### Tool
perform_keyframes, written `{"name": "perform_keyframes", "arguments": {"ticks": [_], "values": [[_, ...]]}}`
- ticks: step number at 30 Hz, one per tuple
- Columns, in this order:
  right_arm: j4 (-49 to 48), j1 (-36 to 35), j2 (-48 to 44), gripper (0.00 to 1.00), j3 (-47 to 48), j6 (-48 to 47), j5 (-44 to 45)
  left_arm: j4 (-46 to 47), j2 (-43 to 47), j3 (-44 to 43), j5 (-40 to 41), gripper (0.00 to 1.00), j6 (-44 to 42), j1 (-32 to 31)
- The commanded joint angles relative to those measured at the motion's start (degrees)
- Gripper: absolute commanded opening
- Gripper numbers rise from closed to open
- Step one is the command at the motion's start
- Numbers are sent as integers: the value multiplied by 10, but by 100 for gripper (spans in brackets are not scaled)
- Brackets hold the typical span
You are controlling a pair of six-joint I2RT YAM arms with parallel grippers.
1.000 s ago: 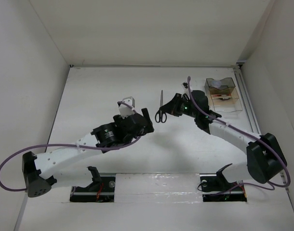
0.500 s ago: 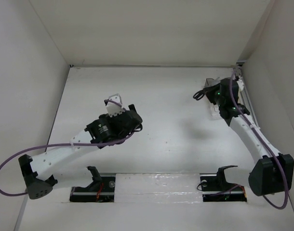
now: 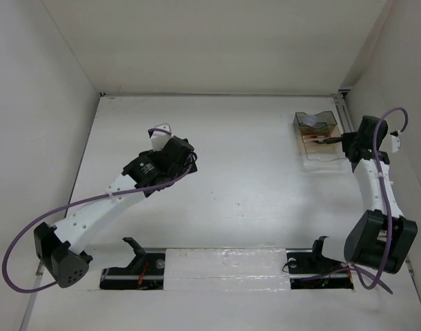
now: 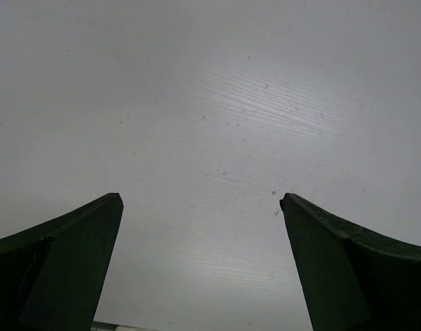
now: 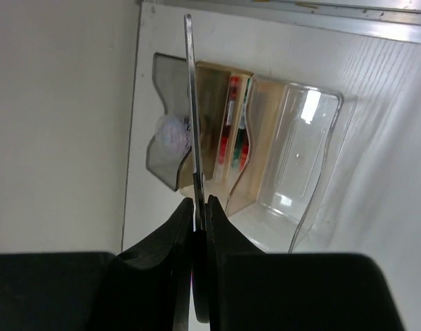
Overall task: Sort the stationery into containers
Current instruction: Place the scissors in the storage box.
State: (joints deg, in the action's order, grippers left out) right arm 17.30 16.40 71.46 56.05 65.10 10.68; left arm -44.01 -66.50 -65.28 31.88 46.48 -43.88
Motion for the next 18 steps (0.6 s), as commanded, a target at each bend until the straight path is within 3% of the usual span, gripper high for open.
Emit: {"name": "perform_keyframes", "arguments": {"ticks": [1,8,18], "values": [[27,16,59,0,53,12,-24,22,8,5,-11,100,-37,1],[-2,16,97,0,35,19,-74,28,32,16,-16,100,-43,1],[19,16,144,0,43,30,-51,28,50,27,-11,100,-38,1]]}}
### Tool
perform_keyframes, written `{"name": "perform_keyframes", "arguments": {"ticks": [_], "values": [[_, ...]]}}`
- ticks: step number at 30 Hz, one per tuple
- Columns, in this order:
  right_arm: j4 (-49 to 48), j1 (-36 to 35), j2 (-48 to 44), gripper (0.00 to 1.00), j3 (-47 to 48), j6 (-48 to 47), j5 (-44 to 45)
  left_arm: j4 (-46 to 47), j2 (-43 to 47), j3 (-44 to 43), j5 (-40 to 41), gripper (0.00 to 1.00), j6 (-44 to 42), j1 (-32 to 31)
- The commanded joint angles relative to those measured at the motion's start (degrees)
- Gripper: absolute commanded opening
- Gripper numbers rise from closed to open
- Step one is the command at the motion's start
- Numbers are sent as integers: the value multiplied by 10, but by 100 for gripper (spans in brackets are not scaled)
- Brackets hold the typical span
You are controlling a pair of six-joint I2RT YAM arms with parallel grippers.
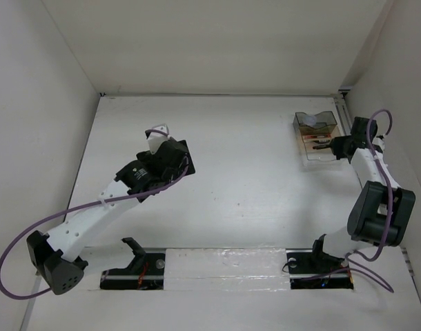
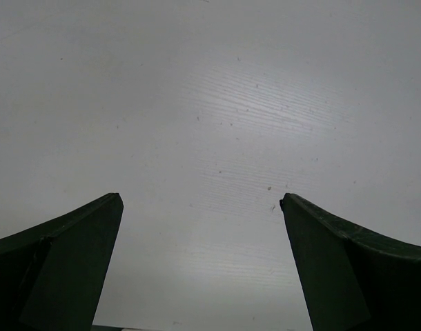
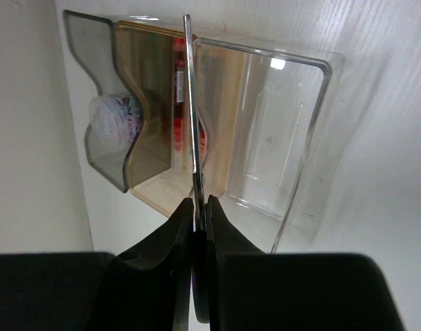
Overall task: Sort the stationery into containers
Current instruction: Place the scissors in the storage box.
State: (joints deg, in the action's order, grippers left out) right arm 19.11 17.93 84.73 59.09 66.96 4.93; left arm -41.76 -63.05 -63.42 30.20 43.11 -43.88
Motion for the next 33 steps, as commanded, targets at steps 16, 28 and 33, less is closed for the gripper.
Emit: {"name": "perform_keyframes", "arguments": {"ticks": [16,28,33], "values": [[-8,-21,62,0,-5,-1,30,0,15,8,11,100,1,1],[-26,-37,77,0,-15,12,37,0,15,8,11,100,1,1],[-31,-37,94,0,-20,12,32,0,10,8,11,100,1,1]]}}
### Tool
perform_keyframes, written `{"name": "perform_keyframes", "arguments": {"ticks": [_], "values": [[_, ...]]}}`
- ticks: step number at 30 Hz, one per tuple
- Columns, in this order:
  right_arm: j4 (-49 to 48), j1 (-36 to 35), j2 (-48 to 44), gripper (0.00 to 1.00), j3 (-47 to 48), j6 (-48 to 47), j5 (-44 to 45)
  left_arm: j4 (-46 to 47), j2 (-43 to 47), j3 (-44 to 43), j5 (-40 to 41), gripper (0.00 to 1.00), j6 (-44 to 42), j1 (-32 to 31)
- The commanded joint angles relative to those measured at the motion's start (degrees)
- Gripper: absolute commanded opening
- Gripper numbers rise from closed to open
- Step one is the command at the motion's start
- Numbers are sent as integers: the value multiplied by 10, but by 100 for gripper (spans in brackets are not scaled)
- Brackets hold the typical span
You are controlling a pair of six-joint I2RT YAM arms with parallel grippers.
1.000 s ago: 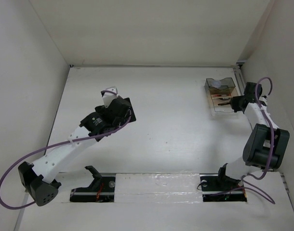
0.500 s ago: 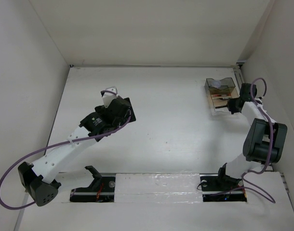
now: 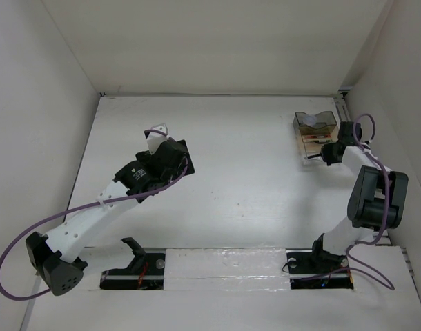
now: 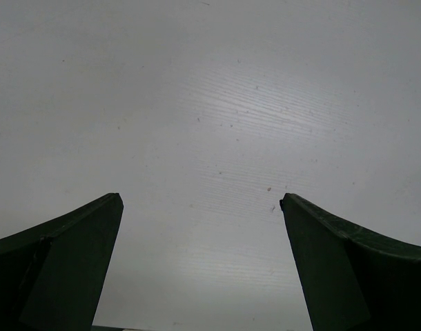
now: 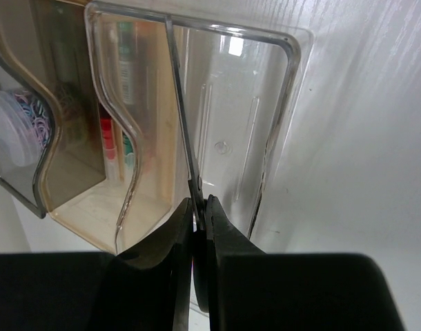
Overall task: Sort the stationery into containers
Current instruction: Place the scissors in the storage box.
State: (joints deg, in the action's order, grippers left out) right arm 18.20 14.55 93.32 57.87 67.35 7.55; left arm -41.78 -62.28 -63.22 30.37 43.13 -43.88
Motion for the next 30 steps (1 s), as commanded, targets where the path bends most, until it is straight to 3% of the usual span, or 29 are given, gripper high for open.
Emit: {"name": "perform_keyframes", "arguments": {"ticks": [1,15,30], "values": [[-22,-8,8,0,-8,8,5,0,2,6,9,100,1,1],[-27,-26,-2,0,2,-4,7,0,2,6,9,100,1,1],[-20,-31,30,0,50,-109,6,11,2,6,-7,100,-4,1]]}}
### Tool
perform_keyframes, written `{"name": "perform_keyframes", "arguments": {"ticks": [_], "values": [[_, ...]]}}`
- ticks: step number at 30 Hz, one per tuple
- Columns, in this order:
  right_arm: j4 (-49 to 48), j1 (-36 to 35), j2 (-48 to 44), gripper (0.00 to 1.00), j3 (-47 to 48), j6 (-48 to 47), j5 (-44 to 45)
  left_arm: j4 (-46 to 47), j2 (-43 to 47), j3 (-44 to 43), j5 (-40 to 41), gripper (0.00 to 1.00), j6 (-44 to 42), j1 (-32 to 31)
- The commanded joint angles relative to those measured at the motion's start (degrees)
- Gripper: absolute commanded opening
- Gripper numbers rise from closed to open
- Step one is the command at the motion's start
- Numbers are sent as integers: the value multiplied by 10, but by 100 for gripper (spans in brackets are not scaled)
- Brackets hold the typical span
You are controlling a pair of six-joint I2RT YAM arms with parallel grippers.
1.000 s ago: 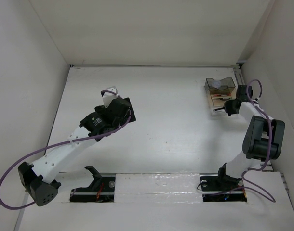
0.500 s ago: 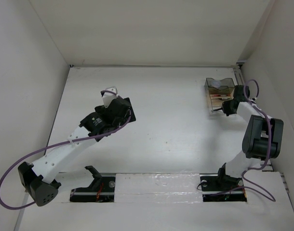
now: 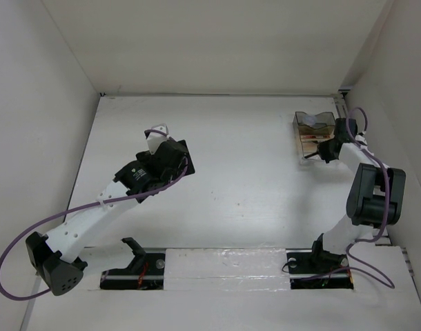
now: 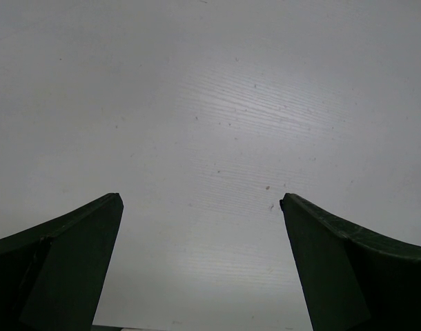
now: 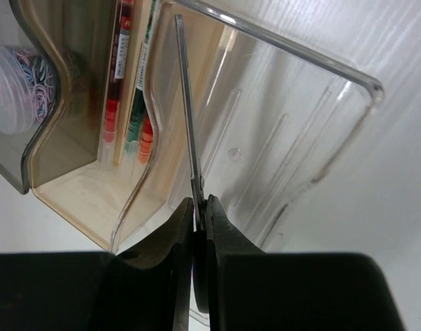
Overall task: Sort the stationery into containers
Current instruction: Place the scissors in the storage box.
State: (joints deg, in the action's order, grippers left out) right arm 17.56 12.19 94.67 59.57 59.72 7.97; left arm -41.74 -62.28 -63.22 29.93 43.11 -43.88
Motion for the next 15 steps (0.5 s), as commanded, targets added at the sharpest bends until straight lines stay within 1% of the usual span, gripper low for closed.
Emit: {"name": "perform_keyframes", "arguments": {"ticks": [1,5,9,15], "values": [[-14,-8,22,0,33,-33,2,10,2,6,-2,100,-4,1],[-9,-8,34,0,27,-27,2,10,2,6,-8,100,-4,1],[-31,-8,39,0,14,-14,-10,16,2,6,-8,100,-9,1],[-31,-8,50,0,14,-7,-26,16,-3,6,-8,100,-9,1]]}}
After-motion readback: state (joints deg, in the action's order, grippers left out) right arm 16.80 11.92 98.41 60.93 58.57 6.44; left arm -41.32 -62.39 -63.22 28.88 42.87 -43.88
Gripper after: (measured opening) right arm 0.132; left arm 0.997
